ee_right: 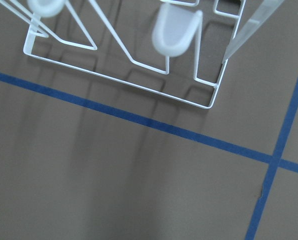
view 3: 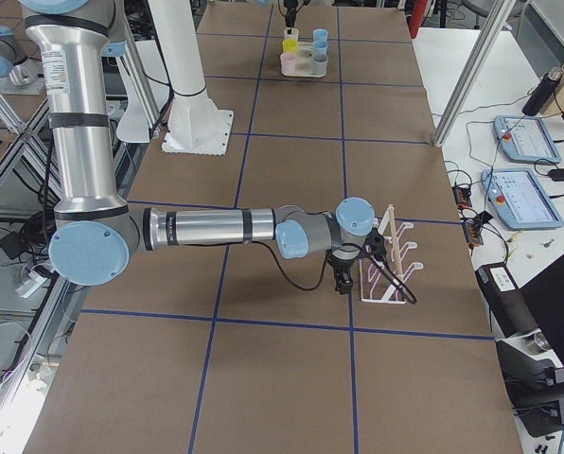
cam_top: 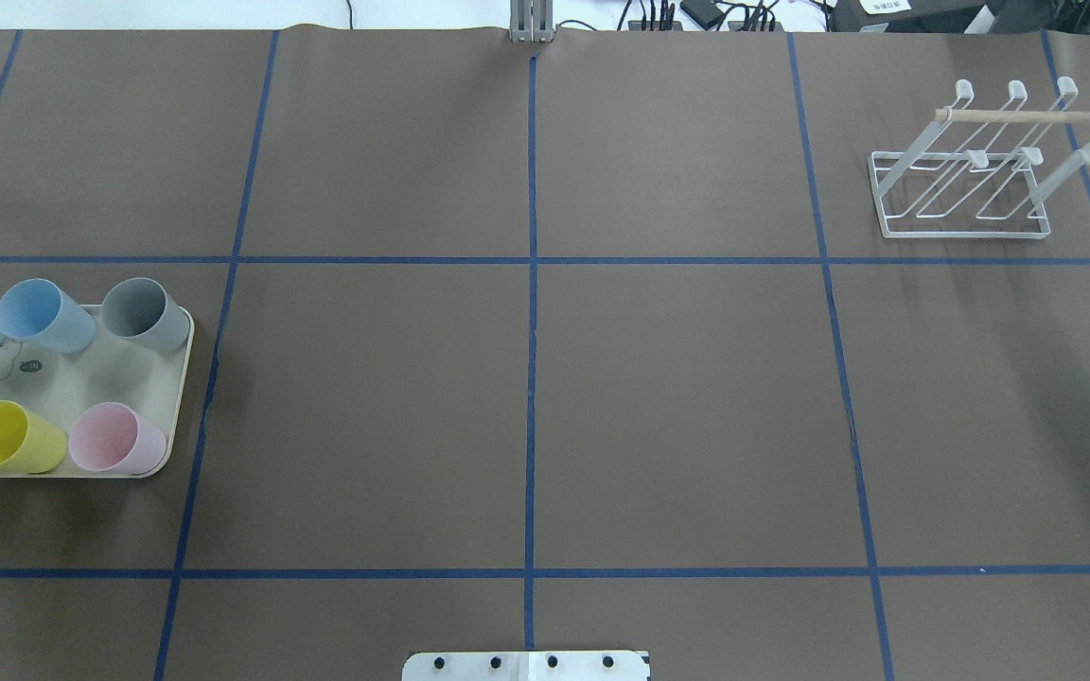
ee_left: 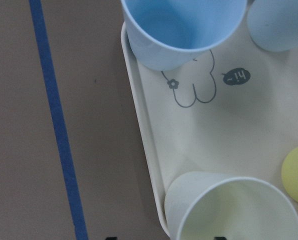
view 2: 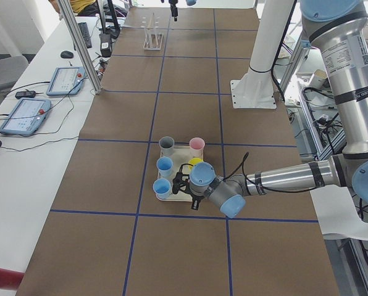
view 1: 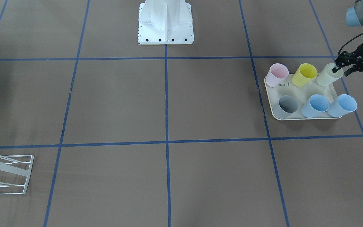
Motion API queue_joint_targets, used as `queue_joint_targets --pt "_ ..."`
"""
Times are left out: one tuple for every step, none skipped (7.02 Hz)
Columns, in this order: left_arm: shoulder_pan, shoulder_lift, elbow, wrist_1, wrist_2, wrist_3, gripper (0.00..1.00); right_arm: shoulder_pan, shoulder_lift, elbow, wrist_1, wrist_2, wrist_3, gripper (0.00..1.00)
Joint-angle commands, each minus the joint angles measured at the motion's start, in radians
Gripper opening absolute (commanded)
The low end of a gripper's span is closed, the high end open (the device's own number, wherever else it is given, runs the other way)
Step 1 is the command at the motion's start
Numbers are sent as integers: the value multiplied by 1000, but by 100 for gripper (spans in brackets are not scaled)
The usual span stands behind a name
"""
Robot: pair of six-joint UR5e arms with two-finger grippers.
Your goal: Transfer IKEA cup to right arm and place on rack
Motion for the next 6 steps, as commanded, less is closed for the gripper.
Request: queue_joint_targets --pt "1 1 9 15 -54 1 0 -1 3 -3 -2 0 0 100" --pt "-2 4 -3 28 -111 1 0 -1 6 -2 -2 0 2 100" --pt "-14 4 -3 38 -149 7 0 -1 9 -2 -2 -1 2 100" --pt "-56 6 -7 40 -156 8 0 -2 9 -2 0 0 2 100" --pt "-124 6 -6 55 -188 10 0 -2 9 0 0 0 2 100" --pt "-163 4 -24 69 -220 11 0 -2 17 -2 0 2 3 100"
